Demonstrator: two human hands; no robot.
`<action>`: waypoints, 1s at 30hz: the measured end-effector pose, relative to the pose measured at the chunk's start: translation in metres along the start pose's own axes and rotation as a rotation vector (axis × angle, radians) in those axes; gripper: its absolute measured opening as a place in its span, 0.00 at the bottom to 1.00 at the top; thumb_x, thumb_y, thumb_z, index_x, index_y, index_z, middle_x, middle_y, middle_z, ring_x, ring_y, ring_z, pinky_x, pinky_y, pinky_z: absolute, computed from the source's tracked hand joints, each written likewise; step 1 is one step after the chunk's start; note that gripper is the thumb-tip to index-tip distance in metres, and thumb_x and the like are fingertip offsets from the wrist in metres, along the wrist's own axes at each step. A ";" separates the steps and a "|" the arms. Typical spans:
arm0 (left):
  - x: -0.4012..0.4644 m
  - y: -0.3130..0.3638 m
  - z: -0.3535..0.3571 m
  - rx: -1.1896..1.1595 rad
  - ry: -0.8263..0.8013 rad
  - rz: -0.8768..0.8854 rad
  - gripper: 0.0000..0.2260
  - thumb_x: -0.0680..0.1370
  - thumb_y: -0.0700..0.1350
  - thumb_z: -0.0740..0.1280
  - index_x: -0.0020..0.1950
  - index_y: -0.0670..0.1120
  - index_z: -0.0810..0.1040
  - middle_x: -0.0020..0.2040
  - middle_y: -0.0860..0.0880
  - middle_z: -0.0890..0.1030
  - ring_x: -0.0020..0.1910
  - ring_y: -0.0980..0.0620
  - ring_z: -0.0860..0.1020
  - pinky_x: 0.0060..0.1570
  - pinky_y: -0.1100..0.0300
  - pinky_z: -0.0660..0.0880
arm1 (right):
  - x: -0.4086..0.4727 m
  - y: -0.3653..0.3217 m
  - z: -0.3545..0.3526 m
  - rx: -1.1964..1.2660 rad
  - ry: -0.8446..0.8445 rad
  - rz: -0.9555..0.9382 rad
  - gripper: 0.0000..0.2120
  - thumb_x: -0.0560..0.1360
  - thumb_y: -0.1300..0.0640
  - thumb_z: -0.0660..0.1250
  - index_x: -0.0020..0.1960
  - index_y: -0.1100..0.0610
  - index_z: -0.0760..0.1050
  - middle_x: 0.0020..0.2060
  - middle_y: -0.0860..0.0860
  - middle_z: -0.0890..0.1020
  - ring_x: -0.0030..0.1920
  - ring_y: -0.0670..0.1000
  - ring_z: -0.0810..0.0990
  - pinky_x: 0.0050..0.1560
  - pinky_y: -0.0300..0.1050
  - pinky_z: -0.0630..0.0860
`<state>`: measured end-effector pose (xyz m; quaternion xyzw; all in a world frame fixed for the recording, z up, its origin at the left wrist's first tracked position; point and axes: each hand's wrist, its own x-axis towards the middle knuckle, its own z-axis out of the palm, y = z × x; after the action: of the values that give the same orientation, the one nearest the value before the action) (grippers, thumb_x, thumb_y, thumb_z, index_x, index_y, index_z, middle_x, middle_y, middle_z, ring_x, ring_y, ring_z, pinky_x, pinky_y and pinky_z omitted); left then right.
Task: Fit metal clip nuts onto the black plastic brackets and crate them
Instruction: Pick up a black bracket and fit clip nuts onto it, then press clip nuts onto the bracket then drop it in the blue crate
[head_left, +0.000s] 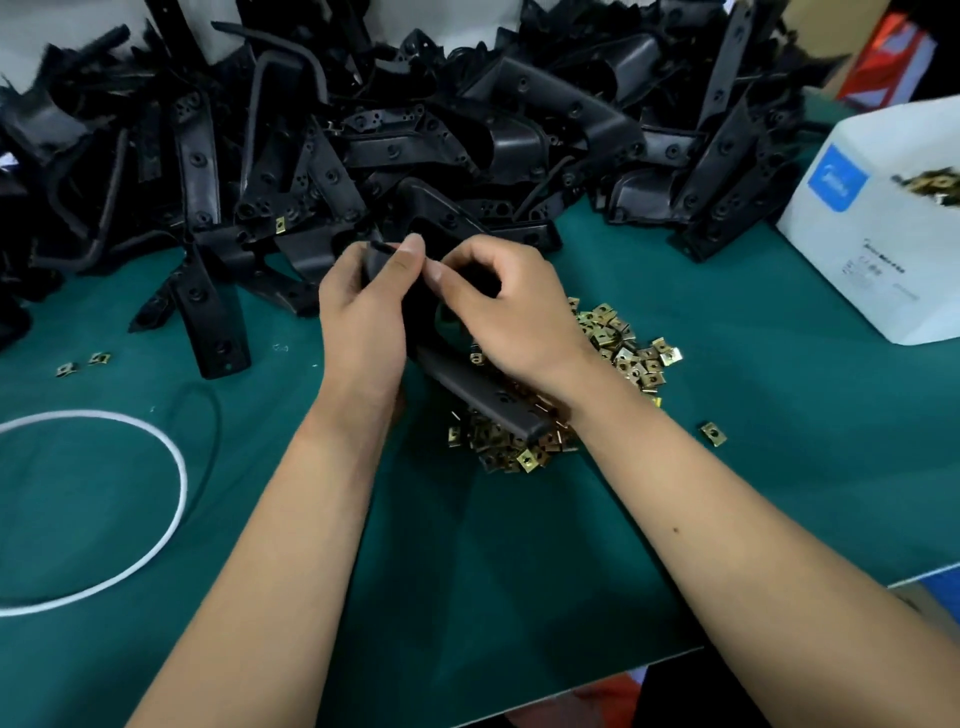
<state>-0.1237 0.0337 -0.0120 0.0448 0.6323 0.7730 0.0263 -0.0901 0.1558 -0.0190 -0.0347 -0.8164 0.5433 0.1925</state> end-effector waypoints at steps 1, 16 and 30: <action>-0.002 0.004 0.011 0.002 -0.009 0.029 0.18 0.80 0.45 0.70 0.37 0.48 0.65 0.40 0.43 0.68 0.41 0.45 0.67 0.44 0.50 0.66 | 0.000 -0.003 -0.007 0.016 0.032 0.003 0.10 0.81 0.50 0.70 0.48 0.56 0.82 0.40 0.46 0.85 0.43 0.42 0.82 0.44 0.37 0.76; -0.161 -0.004 0.305 0.286 -0.797 0.418 0.12 0.79 0.50 0.68 0.44 0.41 0.75 0.38 0.51 0.78 0.40 0.47 0.77 0.44 0.50 0.74 | -0.181 0.017 -0.282 0.081 0.924 0.118 0.07 0.79 0.53 0.71 0.48 0.57 0.81 0.32 0.49 0.79 0.32 0.48 0.75 0.32 0.42 0.72; -0.317 -0.253 0.304 1.213 -1.623 -0.090 0.23 0.82 0.58 0.63 0.69 0.43 0.75 0.67 0.38 0.78 0.67 0.37 0.76 0.65 0.49 0.74 | -0.433 0.237 -0.317 -0.333 0.603 1.133 0.13 0.76 0.46 0.76 0.53 0.54 0.88 0.45 0.50 0.88 0.47 0.48 0.85 0.47 0.42 0.73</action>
<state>0.2189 0.3499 -0.2112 0.5385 0.7103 0.0558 0.4499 0.3851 0.4140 -0.2464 -0.6384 -0.6553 0.3937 0.0893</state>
